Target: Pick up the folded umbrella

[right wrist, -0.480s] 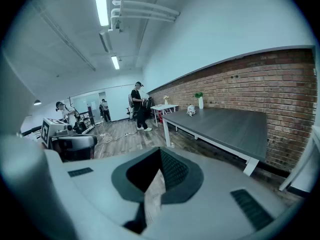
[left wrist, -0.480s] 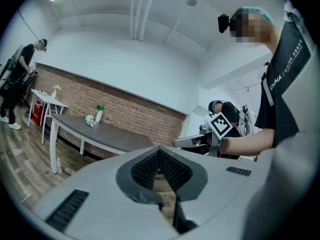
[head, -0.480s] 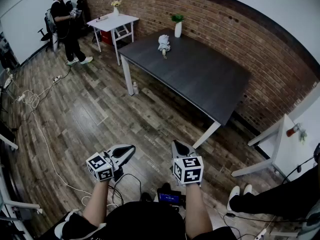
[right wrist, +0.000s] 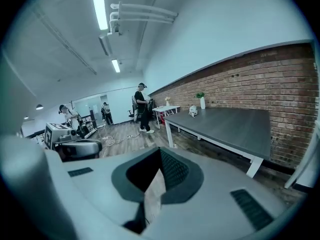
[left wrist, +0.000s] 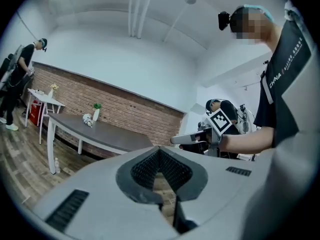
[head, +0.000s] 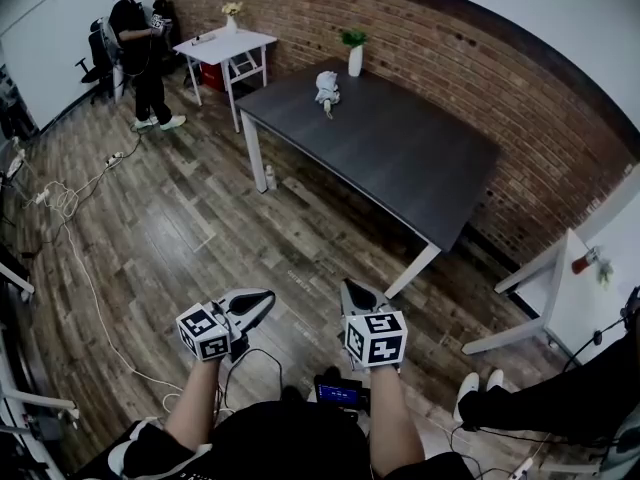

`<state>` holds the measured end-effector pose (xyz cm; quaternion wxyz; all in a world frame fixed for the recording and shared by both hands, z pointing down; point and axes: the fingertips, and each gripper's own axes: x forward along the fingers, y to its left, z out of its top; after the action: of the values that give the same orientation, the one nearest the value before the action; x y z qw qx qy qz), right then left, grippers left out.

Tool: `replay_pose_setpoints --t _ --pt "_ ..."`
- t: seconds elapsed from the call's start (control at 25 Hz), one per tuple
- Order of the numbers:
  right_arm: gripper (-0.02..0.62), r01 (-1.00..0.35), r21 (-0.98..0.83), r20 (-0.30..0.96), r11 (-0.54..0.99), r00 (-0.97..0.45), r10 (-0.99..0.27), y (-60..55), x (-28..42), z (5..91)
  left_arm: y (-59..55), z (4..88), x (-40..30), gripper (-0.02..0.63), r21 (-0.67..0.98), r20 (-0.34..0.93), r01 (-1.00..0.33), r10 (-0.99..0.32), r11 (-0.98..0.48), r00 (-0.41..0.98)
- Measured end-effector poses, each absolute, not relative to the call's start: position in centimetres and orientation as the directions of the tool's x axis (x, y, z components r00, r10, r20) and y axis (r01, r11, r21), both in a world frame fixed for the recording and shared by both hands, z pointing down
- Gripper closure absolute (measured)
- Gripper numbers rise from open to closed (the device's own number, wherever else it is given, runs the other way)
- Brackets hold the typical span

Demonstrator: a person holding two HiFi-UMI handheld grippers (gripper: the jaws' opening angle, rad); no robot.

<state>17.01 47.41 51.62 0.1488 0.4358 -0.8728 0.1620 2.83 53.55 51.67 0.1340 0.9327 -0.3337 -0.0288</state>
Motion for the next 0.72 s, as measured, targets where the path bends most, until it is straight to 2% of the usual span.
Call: replay_pose_setpoints --t 0.2,0.72 --pt "0.588 -0.804 -0.163 0.405 0.572 -0.583 -0.704 47.4 17.1 52.1 53.1 52.6 2.9 0.604 0.264 0.075 -0.635 -0.641 -0.726 0.764" --pt "0.588 -0.788 -0.18 0.41 0.589 -0.604 -0.683 44.8 18.7 52.1 50.8 52.1 4.7 0.604 0.325 0.026 -0.619 -0.648 -0.715 0.762"
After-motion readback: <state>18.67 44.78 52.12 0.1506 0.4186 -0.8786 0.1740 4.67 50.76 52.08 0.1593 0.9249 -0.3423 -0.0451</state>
